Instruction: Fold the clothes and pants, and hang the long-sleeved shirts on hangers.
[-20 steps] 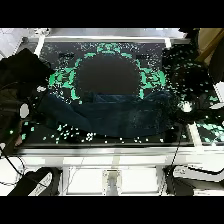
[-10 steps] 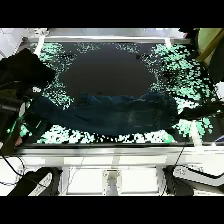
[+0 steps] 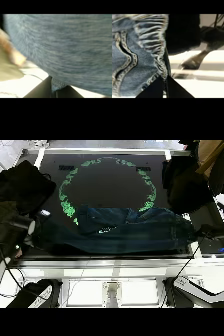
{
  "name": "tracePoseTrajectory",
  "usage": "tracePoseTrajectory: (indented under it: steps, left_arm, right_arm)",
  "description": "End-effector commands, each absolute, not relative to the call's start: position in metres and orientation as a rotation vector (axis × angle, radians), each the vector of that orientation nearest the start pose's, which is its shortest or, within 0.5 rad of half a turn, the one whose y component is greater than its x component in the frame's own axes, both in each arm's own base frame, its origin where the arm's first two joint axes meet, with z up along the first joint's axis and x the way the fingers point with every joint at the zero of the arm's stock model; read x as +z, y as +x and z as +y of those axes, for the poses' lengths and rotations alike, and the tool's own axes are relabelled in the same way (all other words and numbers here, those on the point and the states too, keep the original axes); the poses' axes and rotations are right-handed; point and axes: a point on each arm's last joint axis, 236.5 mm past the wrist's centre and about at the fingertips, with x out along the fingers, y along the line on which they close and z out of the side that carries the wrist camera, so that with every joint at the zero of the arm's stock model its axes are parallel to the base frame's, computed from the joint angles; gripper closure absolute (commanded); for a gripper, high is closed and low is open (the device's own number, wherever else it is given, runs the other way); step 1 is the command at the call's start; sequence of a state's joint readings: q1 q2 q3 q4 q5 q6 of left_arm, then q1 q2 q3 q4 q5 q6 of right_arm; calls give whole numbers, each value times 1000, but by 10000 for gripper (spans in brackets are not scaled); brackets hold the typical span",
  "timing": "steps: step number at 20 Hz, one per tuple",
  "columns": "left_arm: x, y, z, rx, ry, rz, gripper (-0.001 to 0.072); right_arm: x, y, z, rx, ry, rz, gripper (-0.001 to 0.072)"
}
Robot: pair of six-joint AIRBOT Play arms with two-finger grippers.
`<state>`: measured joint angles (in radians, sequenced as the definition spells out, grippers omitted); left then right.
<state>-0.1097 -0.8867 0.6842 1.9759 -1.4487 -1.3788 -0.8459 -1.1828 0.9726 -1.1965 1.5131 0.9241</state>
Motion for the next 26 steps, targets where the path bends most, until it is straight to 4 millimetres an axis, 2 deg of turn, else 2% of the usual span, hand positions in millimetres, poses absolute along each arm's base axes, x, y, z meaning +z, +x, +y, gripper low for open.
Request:
tracePoseTrajectory:
  steps: [1, 2, 4, 5, 6, 7, 8, 10, 12, 13, 14, 15, 16, 19, 20, 21, 23, 26]
  left_arm:
    - [-61, 146, 61, 2, 547, 1793, 690]
    - [-70, 134, 57, -20, 542, 1827, 689]
    - [-77, 124, 53, -24, 525, 1852, 668]
    - [-77, 125, 52, -23, 519, 1850, 432]
    - [-76, 126, 52, -21, 518, 1845, 71]
    - [-74, 130, 52, -16, 515, 1835, 4]
    - [-69, 137, 51, -13, 510, 1813, 4]
    - [-50, 169, 46, 21, 470, 1702, 4]
    - [-18, 216, 40, 78, 393, 1498, 4]
    - [0, 239, 42, 143, 333, 1382, 5]
    - [12, 254, 50, 235, 255, 1293, 5]
    - [16, 255, 62, 336, 168, 1265, 6]
    - [11, 242, 71, 401, 102, 1309, 6]
    - [-9, 178, 98, 551, -30, 1528, 7]
    - [-12, 167, 105, 593, -83, 1536, 7]
    - [-15, 164, 110, 618, -156, 1512, 7]
    - [-23, 170, 108, 630, -369, 1442, 7]
    - [-32, 199, 106, 629, -726, 1274, 7]
  right_arm:
    - [-45, 200, -141, -2, 583, 1423, 677]
    - [-52, 193, -144, -27, 592, 1430, 677]
    - [-56, 189, -152, -68, 604, 1419, 677]
    - [-56, 191, -156, -90, 612, 1408, 676]
    - [-54, 192, -157, -96, 616, 1404, 676]
    - [-51, 197, -157, -93, 623, 1385, 671]
    - [-46, 203, -158, -89, 629, 1363, 634]
    - [-30, 214, -163, -82, 624, 1324, 385]
    - [-8, 223, -176, -102, 600, 1293, 359]
    - [2, 227, -181, -107, 585, 1280, 359]
    - [11, 230, -185, -110, 567, 1266, 359]
    - [18, 235, -188, -113, 560, 1247, 359]
    - [22, 239, -189, -109, 562, 1227, 359]
    - [25, 245, -186, -97, 574, 1203, 359]
    - [25, 246, -186, -96, 574, 1202, 358]
    - [26, 247, -186, -95, 575, 1197, 358]
    - [27, 250, -186, -92, 580, 1183, 358]
    - [30, 255, -184, -81, 587, 1162, 358]
